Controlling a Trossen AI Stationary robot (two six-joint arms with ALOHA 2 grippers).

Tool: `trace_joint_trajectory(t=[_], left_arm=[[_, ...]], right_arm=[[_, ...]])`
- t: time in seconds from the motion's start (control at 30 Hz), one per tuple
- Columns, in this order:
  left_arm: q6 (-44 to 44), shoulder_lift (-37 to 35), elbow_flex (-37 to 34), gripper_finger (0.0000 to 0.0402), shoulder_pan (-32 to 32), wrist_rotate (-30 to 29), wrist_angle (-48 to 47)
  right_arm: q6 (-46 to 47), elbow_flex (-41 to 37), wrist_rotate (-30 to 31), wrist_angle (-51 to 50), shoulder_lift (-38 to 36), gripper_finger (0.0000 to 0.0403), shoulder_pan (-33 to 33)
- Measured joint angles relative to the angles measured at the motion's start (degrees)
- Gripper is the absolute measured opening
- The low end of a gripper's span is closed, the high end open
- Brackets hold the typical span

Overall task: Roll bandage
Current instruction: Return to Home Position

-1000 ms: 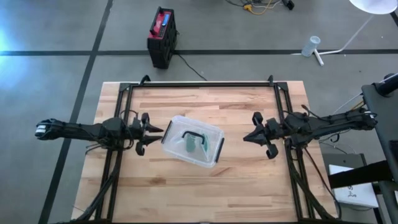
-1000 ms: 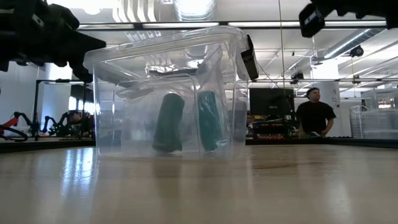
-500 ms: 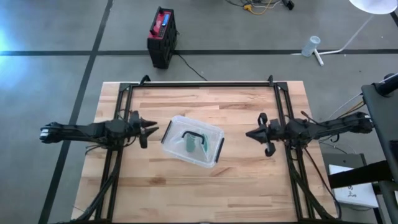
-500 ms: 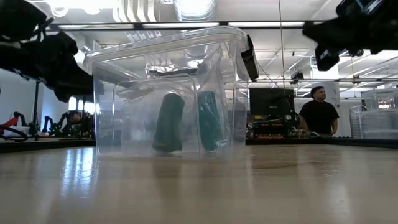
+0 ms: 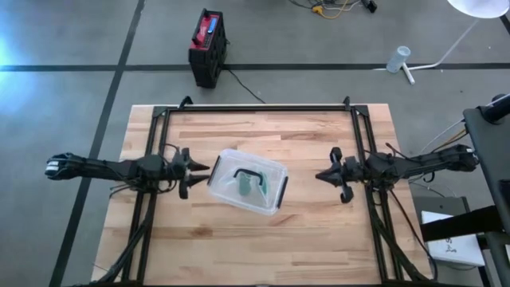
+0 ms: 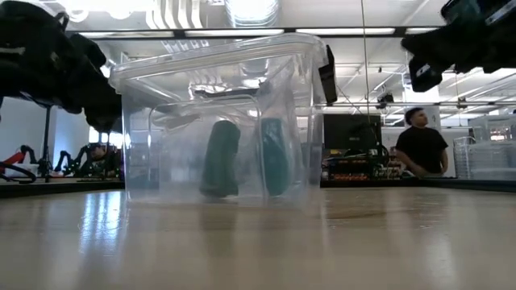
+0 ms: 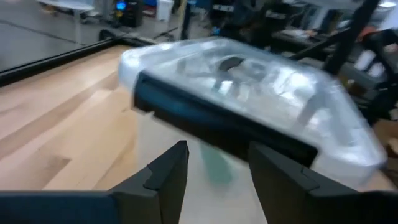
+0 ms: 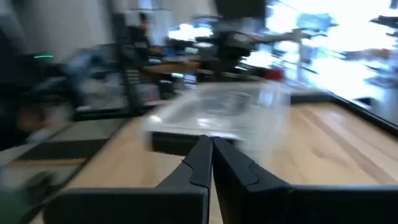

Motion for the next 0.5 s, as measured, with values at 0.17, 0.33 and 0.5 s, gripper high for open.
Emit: trace_joint_trajectory(t=[0.17, 0.33, 0.5], left_arm=[[0.0, -1.4, 0.5, 0.0172, 0.0, 2.2, 0.0], [0.0, -4.0, 0.5, 0.0178, 0.0, 4.2, -1.8], [0.0, -6.1, -0.1, 0.0176, 0.0, 6.9, -5.0]], right_arm=[[-2.5, -0.2, -10.1, 0.0, -3.8, 0.0007, 0.0], [-5.2, -3.8, -13.1, -1.5, -9.5, 0.0007, 0.0], [-5.3, -4.7, -12.5, -9.3, -14.9, 0.0007, 0.0]])
